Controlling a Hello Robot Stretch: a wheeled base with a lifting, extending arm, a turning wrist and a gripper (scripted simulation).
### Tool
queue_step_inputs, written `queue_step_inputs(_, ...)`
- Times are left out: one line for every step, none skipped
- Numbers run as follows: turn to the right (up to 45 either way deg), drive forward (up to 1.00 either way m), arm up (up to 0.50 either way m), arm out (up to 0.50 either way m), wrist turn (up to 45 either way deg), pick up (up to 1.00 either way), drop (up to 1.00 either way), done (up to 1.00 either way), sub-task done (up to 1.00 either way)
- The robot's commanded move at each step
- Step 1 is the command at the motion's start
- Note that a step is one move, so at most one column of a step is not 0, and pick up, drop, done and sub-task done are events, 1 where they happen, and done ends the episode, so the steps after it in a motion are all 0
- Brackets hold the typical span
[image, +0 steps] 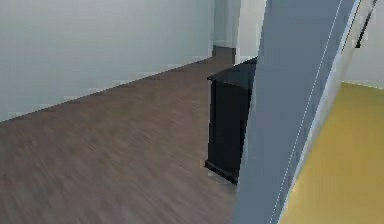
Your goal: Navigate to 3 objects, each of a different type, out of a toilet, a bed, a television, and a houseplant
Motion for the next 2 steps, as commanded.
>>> queue_step_inputs(-45.0,0.00,0.00,0.00,0.0,0.00,0.00,0.00,0.00)
queue_step_inputs(-9.0,0.00,0.00,0.00,0.0,0.00,0.00,0.00,0.00)
